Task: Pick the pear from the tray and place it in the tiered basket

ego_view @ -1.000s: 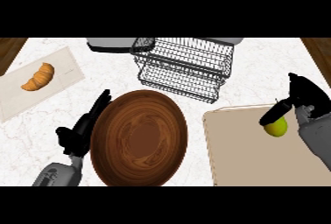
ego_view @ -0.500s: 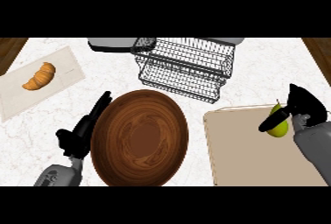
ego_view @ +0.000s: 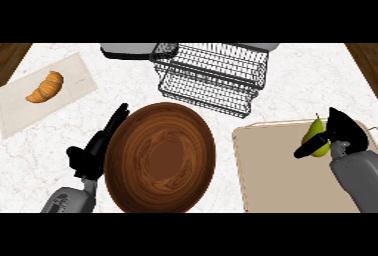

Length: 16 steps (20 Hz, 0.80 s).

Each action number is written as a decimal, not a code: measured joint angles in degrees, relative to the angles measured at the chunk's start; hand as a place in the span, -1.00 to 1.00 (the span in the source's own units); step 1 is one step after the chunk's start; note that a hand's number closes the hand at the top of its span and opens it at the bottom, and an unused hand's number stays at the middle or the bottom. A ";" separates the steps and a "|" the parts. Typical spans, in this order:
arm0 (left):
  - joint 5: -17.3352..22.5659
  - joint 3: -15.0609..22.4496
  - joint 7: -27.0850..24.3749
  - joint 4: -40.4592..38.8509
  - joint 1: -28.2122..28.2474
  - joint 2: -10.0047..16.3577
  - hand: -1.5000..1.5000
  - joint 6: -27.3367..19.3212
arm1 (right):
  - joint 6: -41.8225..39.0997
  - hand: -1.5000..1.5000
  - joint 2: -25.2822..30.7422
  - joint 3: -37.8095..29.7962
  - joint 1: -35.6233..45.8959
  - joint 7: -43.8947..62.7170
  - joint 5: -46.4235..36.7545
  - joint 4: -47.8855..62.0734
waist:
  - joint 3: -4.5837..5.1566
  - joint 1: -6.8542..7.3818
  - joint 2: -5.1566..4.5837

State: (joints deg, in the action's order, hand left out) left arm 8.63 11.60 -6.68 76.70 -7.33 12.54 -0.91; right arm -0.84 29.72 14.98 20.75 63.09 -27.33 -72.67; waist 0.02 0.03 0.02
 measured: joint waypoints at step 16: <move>-2.37 -3.79 0.64 1.56 1.71 -1.16 0.00 3.65 | 5.69 1.00 -6.06 -7.94 1.30 -10.28 -11.24 6.40 | 0.20 0.11 0.12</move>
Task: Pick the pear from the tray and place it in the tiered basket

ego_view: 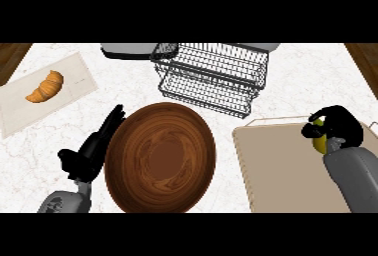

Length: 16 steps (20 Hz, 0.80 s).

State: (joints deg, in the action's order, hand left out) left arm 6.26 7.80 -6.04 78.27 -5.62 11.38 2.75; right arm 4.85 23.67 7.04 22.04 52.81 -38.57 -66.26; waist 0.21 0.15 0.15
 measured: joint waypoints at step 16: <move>-2.44 -0.72 -0.28 -0.64 0.46 -2.25 0.00 -0.66 | -7.19 1.00 12.30 -0.44 -17.54 -22.95 1.71 -21.45 | -0.18 -1.17 0.13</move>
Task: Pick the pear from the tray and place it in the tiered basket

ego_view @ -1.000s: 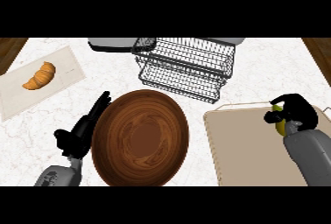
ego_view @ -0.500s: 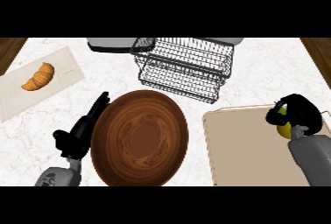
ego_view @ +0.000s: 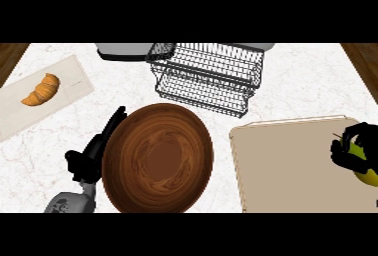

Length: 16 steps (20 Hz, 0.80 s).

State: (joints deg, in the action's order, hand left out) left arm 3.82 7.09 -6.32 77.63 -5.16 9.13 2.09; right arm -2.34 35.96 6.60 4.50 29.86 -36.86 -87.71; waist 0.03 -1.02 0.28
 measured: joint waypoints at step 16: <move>0.58 -1.64 0.59 -1.10 -2.15 0.52 0.00 2.54 | -6.15 1.00 -3.40 -8.61 17.40 14.15 15.40 -24.96 | 0.03 1.19 -0.16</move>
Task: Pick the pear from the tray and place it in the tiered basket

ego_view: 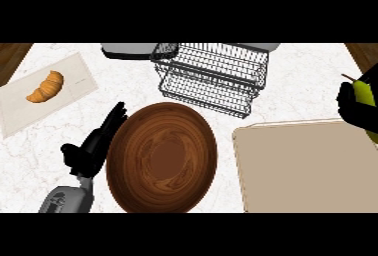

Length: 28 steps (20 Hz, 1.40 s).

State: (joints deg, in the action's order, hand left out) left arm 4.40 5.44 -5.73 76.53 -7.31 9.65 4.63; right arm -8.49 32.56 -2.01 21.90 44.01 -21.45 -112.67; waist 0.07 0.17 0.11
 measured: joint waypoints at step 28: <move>-2.44 0.51 -0.12 -0.61 -0.95 -2.55 0.00 0.74 | 10.75 1.00 -22.74 3.74 53.32 -4.89 -9.68 66.80 | -0.02 1.78 -0.67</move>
State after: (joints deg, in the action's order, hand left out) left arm 1.96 5.95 -5.85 75.92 -8.26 7.10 5.38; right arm 2.26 9.83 1.73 75.22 39.12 -31.14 -45.88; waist 0.05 1.95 -0.55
